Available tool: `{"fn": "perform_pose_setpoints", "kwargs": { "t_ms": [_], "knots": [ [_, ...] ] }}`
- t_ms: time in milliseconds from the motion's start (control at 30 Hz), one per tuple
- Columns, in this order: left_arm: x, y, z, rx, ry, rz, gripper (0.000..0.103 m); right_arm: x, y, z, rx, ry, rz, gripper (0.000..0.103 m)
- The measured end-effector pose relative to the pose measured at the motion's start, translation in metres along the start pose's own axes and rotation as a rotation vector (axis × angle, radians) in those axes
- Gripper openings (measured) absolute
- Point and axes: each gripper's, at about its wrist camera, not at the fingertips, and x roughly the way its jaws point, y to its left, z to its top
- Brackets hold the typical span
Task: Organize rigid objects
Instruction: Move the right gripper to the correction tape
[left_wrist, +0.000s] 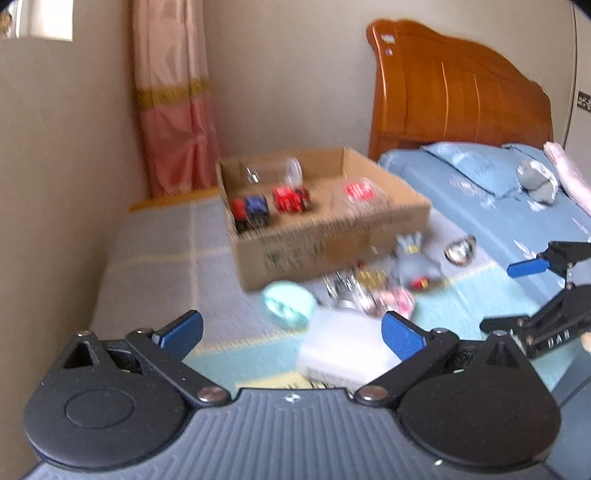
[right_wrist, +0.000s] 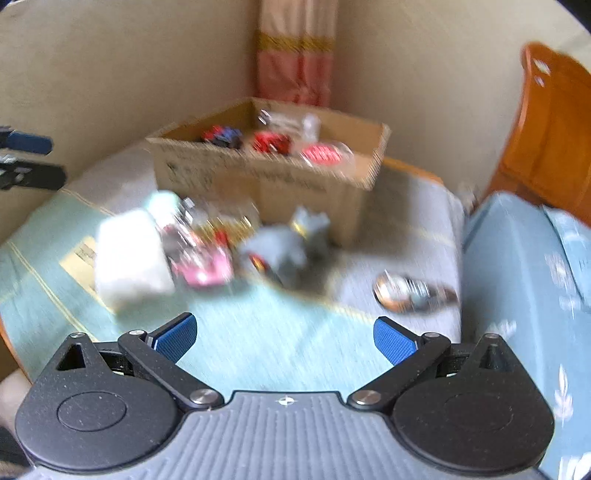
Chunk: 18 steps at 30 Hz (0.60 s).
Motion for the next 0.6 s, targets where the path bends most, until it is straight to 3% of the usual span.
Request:
{"fn": "perform_pose_setpoints", "kwargs": {
  "t_ms": [300, 600],
  "knots": [
    [0.030, -0.015, -0.029, -0.027, 0.123, -0.071, 0.102, 0.016, -0.033, -0.030, 0.086, 0.030, -0.066, 0.103],
    [0.056, -0.021, -0.046, -0.060, 0.207, -0.096, 0.102, 0.032, -0.033, -0.031, 0.054, 0.027, -0.080, 0.103]
  ]
}}
